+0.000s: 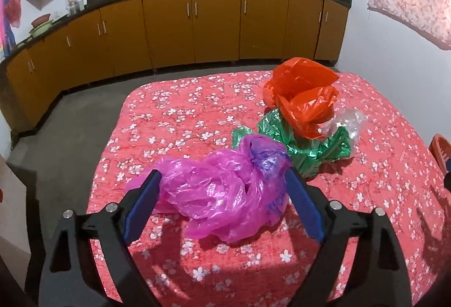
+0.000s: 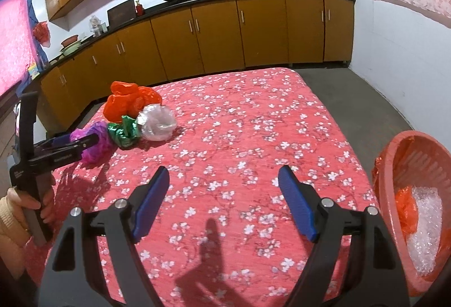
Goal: Collect trash
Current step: 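Grasp the pink bag with the left tool while the right tool grasps a clear bag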
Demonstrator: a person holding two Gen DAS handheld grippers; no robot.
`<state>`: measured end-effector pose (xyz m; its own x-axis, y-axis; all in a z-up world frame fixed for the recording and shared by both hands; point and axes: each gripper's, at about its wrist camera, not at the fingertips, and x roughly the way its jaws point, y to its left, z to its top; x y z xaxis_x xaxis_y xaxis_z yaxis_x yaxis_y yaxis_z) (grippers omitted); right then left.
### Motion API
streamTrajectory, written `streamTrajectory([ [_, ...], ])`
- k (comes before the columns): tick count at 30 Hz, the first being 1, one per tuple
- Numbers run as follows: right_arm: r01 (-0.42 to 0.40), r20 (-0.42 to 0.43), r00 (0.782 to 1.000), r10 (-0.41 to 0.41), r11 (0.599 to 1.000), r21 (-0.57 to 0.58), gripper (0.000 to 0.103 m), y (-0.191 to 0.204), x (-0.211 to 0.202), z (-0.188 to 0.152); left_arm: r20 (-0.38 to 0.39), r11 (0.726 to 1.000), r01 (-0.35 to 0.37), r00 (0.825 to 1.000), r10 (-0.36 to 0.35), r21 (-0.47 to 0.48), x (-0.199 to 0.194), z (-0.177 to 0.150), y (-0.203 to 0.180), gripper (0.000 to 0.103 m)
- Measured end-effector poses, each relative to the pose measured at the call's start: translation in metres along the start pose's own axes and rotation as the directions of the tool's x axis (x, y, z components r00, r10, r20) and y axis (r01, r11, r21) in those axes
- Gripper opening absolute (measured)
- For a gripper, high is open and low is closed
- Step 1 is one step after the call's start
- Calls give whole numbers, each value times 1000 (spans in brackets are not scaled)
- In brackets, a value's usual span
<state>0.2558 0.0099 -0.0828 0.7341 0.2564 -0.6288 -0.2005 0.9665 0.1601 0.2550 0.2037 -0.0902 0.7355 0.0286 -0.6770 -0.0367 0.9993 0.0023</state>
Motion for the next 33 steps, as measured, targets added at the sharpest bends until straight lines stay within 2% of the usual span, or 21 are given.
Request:
streamTrajectory([
  [9, -7, -7, 1000, 7, 1000, -14, 78, 13, 7, 2, -4, 999, 10, 1000, -10, 32, 4, 3, -9, 88],
  [12, -12, -8, 1000, 12, 1000, -14, 78, 19, 13, 6, 3, 999, 3, 1000, -4, 50, 3, 3, -13, 77],
  [23, -30, -16, 999, 30, 1000, -7, 78, 37, 43, 27, 40, 999, -10, 999, 8, 50, -9, -1, -13, 50],
  [29, -58, -36, 998, 57, 998, -12, 64, 54, 71, 49, 52, 1000, -17, 999, 15, 23, -19, -3, -6, 37],
  [33, -78, -67, 995, 77, 997, 0, 55, 64, 94, 60, 51, 1000, -13, 999, 12, 22, -21, -5, -5, 37],
])
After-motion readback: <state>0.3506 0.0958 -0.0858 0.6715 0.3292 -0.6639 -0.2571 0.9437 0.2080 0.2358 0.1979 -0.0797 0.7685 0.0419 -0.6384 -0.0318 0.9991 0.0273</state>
